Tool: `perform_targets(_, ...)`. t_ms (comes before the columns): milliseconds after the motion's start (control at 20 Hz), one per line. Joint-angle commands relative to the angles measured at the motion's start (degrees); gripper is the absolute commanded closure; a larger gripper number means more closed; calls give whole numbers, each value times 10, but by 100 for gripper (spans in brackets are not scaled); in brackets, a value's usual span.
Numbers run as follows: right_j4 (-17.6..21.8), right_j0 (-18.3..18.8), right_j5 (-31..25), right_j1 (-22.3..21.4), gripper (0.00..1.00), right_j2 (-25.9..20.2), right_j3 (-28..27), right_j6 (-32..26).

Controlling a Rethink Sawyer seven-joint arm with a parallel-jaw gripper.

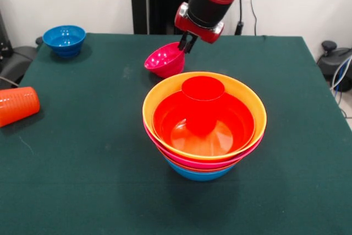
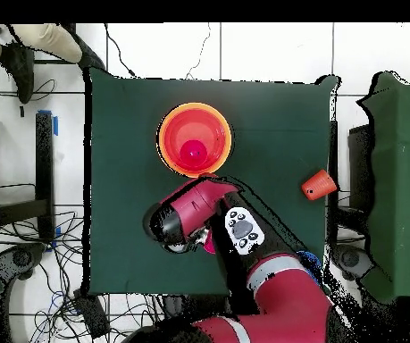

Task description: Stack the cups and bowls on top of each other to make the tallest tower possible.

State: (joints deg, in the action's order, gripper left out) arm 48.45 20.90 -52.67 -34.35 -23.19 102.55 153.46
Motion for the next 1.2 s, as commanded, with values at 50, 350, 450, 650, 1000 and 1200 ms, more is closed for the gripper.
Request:
perform_targets(50, -15, 4, -55, 6, 100, -48, -37, -195)
perform_targets(350, -26, 8, -72, -7, 100, -51, -32, -200)
perform_targets(450, -32, 9, -78, -16, 100, -53, -25, -200)
perform_targets(650, -44, 17, -91, -32, 100, -61, -15, -202)
perform_targets(1000, -79, 36, -144, -62, 100, -83, -11, -221)
perform_targets(1200, -86, 43, -165, -65, 100, -94, -22, -230)
